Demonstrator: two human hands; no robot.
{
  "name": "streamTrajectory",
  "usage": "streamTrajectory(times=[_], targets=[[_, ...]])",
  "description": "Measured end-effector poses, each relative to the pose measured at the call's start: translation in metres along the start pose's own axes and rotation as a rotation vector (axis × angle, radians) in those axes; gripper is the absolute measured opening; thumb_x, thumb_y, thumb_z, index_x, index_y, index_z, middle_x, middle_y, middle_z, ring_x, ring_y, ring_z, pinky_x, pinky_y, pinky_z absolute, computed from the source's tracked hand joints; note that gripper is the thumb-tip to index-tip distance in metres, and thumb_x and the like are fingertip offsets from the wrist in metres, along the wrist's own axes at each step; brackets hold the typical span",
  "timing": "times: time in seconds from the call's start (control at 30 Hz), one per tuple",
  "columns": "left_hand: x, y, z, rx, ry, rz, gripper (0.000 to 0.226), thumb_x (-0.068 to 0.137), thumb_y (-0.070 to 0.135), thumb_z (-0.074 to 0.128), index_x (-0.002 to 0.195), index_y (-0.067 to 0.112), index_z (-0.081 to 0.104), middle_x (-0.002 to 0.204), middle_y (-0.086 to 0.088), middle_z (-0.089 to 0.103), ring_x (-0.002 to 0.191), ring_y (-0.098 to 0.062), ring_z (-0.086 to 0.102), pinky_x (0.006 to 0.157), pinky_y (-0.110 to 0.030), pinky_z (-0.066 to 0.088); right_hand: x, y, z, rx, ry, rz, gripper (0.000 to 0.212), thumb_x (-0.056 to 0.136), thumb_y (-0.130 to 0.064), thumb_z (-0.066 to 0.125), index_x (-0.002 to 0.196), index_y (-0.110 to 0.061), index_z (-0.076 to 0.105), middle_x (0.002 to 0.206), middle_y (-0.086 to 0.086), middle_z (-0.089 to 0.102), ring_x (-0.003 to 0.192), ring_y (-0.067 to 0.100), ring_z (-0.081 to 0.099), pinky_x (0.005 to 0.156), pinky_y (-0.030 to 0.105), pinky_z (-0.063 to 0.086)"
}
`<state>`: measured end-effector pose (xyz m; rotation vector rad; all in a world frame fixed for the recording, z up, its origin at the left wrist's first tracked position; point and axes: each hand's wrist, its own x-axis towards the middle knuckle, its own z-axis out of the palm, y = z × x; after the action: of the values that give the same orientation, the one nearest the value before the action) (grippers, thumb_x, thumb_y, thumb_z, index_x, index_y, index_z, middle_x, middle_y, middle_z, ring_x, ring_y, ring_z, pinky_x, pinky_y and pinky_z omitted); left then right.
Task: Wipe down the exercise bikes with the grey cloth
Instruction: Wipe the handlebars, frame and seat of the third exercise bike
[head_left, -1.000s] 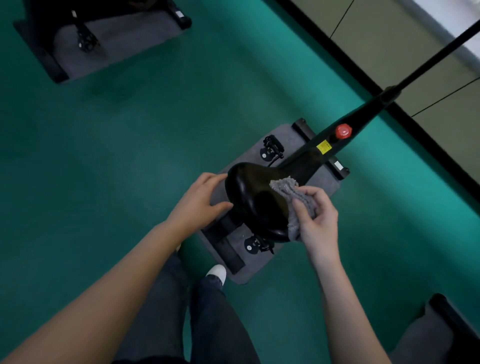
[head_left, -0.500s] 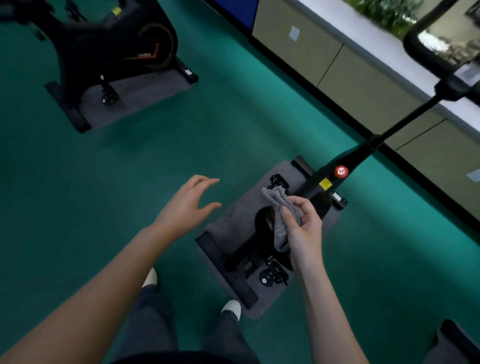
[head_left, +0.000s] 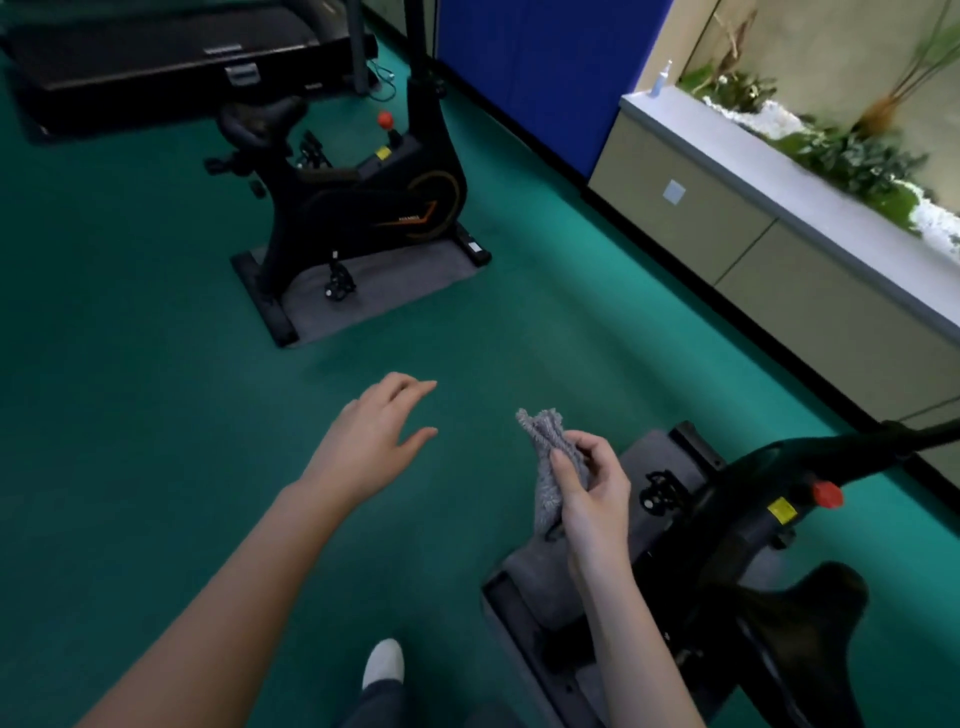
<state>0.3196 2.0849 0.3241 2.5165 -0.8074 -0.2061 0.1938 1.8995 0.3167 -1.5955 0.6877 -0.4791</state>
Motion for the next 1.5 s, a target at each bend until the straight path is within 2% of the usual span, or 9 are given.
streamTrajectory(times=[0.2, 0.4, 0.63, 0.77, 1.03, 1.2, 1.33, 1.5], targets=[[0.034, -0.028, -0.021, 0.147, -0.001, 0.050, 0.058, 0.092, 0.045, 0.049, 0.143, 0.022, 0.035, 0.136, 0.004, 0.043, 0.123, -0.018, 0.041, 0.099, -0.036, 0.035, 0.042, -0.004, 0.018, -0.023, 0.058, -0.013, 0.028, 0.088, -0.001, 0.060, 0.087, -0.029, 0.062, 0.090, -0.004, 0.066, 0.081, 0.011, 0.061, 0.074, 0.023, 0.049], [0.091, -0.048, -0.025, 0.237, -0.012, 0.045, 0.064, 0.091, 0.056, 0.040, 0.146, 0.026, 0.027, 0.150, 0.009, 0.031, 0.139, -0.013, 0.022, 0.112, -0.033, 0.019, 0.103, -0.007, 0.035, 0.097, 0.168, 0.066, 0.023, 0.089, -0.001, 0.059, 0.087, -0.024, 0.062, 0.090, 0.001, 0.066, 0.079, 0.014, 0.059, 0.071, 0.028, 0.047], [0.214, -0.061, -0.038, 0.295, -0.011, 0.022, 0.068, 0.091, 0.060, 0.035, 0.147, 0.025, 0.023, 0.155, 0.007, 0.020, 0.144, -0.012, 0.010, 0.117, -0.037, 0.007, 0.223, -0.032, 0.072, 0.183, 0.176, 0.083, 0.020, 0.091, -0.001, 0.056, 0.090, -0.020, 0.060, 0.095, 0.004, 0.064, 0.081, 0.015, 0.058, 0.073, 0.030, 0.047], [0.275, -0.069, -0.056, 0.337, 0.023, -0.007, 0.070, 0.090, 0.064, 0.029, 0.148, 0.026, 0.021, 0.157, 0.008, 0.015, 0.144, -0.011, 0.008, 0.118, -0.037, 0.008, 0.280, -0.051, 0.096, 0.182, 0.138, 0.074, 0.019, 0.091, -0.001, 0.056, 0.091, -0.020, 0.060, 0.095, 0.003, 0.065, 0.082, 0.017, 0.059, 0.074, 0.033, 0.048], [0.375, -0.127, -0.097, 0.370, 0.074, -0.101, 0.071, 0.088, 0.066, 0.023, 0.147, 0.027, 0.023, 0.156, 0.008, 0.016, 0.144, -0.011, 0.009, 0.117, -0.037, 0.011, 0.376, -0.080, 0.188, 0.137, 0.016, 0.058, 0.017, 0.091, -0.001, 0.056, 0.093, -0.018, 0.060, 0.091, 0.001, 0.065, 0.075, 0.011, 0.059, 0.066, 0.025, 0.048], [0.439, -0.183, -0.124, 0.353, 0.096, -0.082, 0.069, 0.089, 0.064, 0.028, 0.147, 0.025, 0.026, 0.157, 0.006, 0.017, 0.145, -0.014, 0.010, 0.116, -0.040, 0.011, 0.435, -0.096, 0.269, 0.098, -0.029, 0.009, 0.023, 0.089, 0.002, 0.057, 0.090, -0.020, 0.061, 0.087, -0.002, 0.064, 0.067, -0.002, 0.058, 0.060, 0.012, 0.046], [0.500, -0.231, -0.155, 0.363, 0.079, -0.058, 0.070, 0.090, 0.064, 0.027, 0.148, 0.025, 0.024, 0.158, 0.005, 0.010, 0.145, -0.015, 0.004, 0.117, -0.043, 0.008, 0.477, -0.115, 0.331, 0.086, -0.001, -0.008, 0.024, 0.089, 0.002, 0.057, 0.090, -0.022, 0.061, 0.090, 0.001, 0.065, 0.076, 0.008, 0.058, 0.068, 0.020, 0.046], [0.576, -0.267, -0.191, 0.428, 0.065, 0.018, 0.071, 0.088, 0.067, 0.021, 0.147, 0.027, 0.025, 0.158, 0.005, 0.011, 0.145, -0.017, 0.003, 0.117, -0.045, 0.008, 0.519, -0.134, 0.374, 0.098, 0.079, -0.002, 0.023, 0.088, 0.002, 0.058, 0.089, -0.021, 0.062, 0.089, -0.001, 0.066, 0.078, 0.011, 0.060, 0.071, 0.023, 0.047]])
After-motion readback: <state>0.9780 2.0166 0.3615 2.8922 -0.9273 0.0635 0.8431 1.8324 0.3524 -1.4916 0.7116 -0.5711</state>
